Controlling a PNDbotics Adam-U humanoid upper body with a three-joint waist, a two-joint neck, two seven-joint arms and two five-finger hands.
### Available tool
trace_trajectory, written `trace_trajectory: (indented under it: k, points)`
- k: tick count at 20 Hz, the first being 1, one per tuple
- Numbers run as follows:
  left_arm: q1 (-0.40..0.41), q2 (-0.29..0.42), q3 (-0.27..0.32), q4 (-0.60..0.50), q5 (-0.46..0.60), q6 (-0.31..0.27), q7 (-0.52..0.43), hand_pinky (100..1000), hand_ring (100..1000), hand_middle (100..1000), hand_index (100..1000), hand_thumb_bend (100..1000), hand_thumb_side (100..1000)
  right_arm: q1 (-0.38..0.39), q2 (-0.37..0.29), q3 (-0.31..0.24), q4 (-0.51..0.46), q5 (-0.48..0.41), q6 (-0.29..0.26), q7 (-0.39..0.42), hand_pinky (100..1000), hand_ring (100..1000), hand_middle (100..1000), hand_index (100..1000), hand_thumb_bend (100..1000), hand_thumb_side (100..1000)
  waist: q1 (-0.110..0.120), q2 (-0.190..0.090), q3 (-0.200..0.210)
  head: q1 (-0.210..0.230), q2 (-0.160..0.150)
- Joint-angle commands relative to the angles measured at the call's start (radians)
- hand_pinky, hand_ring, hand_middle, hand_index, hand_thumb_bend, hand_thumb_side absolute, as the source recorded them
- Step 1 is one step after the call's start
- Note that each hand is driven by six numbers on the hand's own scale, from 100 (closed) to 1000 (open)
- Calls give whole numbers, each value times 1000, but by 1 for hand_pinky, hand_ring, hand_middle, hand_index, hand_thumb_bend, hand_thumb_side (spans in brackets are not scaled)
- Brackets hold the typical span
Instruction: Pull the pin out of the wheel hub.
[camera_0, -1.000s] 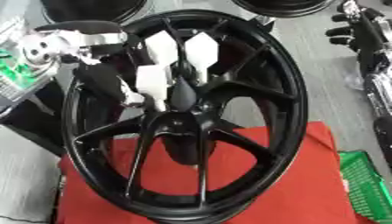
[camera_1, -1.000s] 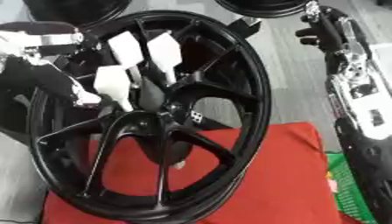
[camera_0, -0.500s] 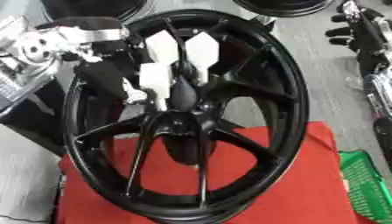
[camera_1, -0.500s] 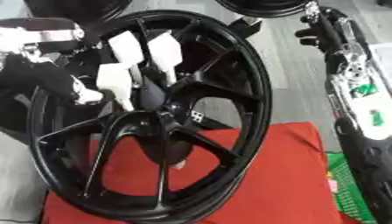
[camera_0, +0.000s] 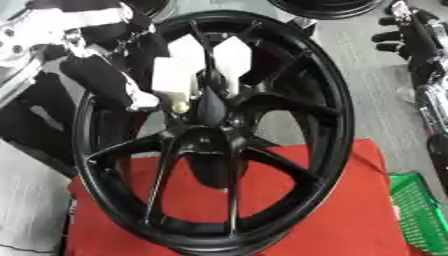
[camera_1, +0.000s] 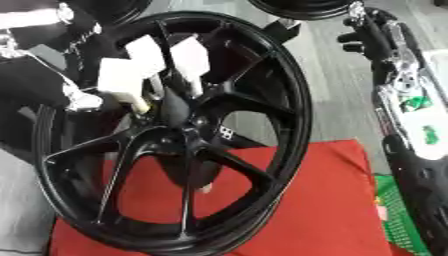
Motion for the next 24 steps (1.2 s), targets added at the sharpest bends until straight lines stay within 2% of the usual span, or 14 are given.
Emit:
trace_trajectory:
  k: [1,5,9,13,17,19,24]
  points:
    - [3,60,65,-55,17,8,3,499,532,453,335,457,100,-7,-28,-11,-8,3,-3,1,722,645,702,763,100,680,-1,-20,4,-4,-4]
    - [56,140,183,-153,60,-5,34,486,534,449,328,426,100,-1,-32,-17,-7,-1,-5,-10,719,640,698,761,100,675,1,-20,12,-17,0]
    - [116,224,328,-176,98,-75,111,478,530,444,319,419,100,8,-39,-22,-9,-9,-9,-24,719,641,698,761,100,679,1,-18,25,-29,3]
    - [273,308,481,-177,140,-120,244,466,528,444,315,393,100,12,-44,-32,-14,-15,-11,-37,717,639,696,760,100,674,1,-12,36,-39,-2]
    - [458,332,631,-156,176,-121,408,463,529,447,328,337,100,20,-48,-38,-15,-22,-13,-48,716,636,694,759,100,673,-3,-6,47,-48,-9]
    - [522,323,668,-119,162,-119,474,494,551,471,390,265,100,24,-49,-40,-15,-26,-16,-55,714,633,691,758,100,666,-6,-4,50,-49,-11]
    - [614,278,684,5,101,-135,516,540,593,521,476,234,100,23,-46,-40,-12,-34,-18,-63,712,632,690,758,100,668,-13,-3,49,-42,-17]
